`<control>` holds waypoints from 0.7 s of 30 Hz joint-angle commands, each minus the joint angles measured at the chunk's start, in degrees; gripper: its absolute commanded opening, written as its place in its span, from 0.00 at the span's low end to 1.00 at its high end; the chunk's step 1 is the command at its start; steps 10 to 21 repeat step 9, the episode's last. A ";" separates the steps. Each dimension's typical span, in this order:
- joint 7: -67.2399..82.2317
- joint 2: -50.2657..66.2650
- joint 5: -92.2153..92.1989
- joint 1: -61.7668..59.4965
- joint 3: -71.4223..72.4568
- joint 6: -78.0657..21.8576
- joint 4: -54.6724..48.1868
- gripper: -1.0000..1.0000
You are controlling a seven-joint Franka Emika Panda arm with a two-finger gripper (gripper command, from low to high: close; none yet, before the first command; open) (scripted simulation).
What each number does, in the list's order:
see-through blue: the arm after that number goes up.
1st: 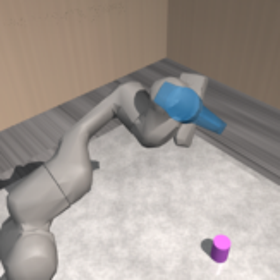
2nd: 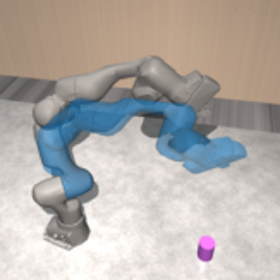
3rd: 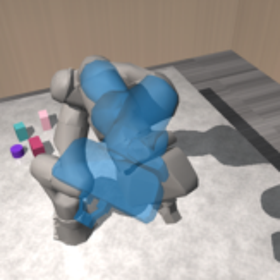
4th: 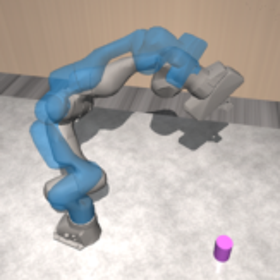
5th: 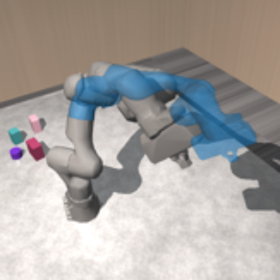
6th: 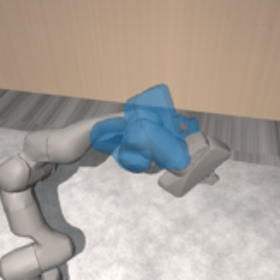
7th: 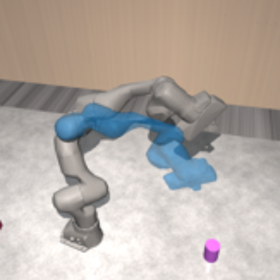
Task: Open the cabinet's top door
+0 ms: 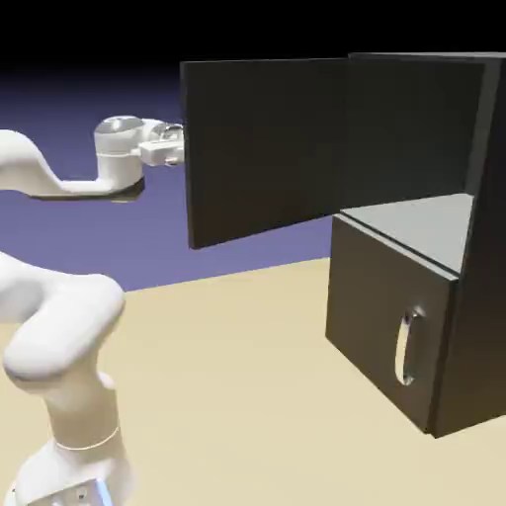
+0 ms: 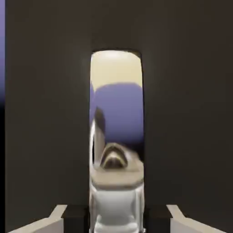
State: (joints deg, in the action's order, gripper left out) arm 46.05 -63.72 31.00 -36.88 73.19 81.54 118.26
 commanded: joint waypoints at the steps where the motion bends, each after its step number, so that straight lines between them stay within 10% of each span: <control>1: 0.38 -0.19 -0.59 -1.66 1.06 -1.73 -2.06 0.00; 21: 3.74 -2.48 -3.94 -14.00 7.16 -14.17 -17.74 0.00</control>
